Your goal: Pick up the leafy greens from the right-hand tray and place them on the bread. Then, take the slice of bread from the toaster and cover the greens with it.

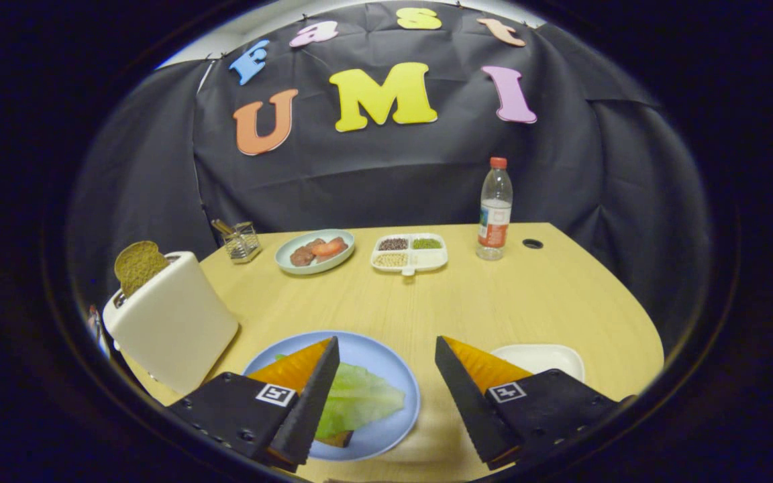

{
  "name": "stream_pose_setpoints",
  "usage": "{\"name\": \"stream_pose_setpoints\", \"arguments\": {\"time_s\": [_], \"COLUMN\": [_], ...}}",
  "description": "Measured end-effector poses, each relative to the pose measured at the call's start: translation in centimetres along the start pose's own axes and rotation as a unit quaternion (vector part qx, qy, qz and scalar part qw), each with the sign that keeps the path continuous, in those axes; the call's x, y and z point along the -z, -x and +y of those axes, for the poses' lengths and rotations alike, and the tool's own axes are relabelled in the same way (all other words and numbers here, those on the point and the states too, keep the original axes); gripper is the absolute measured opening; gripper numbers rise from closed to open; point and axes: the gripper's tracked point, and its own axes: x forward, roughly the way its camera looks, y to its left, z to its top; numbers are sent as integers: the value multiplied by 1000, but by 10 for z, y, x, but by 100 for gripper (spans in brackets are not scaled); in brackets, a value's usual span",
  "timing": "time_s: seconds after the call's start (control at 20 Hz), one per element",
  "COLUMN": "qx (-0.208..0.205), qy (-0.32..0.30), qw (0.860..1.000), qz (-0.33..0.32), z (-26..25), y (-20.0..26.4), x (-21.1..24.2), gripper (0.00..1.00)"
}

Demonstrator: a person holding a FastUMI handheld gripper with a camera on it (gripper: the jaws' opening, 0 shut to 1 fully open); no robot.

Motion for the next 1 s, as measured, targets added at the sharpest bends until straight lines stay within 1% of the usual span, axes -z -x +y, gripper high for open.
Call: {"name": "stream_pose_setpoints", "arguments": {"time_s": [0.05,0.1,0.15,0.3,0.55,0.75,1.0], "qx": [-2,-2,-1,-13,-44,-68,-91], "qy": [0,4,8,10,26,43,64], "qw": [1000,1000,1000,999,997,996,993], "qz": [-10,-20,-29,-49,-58,-49,-35], "z": [6,13,20,53,128,195,267], "y": [8,16,23,40,50,48,35], "x": [-9,-19,-29,-55,-77,-80,-81], "gripper": [97,98,96,96,96,96,96]}}
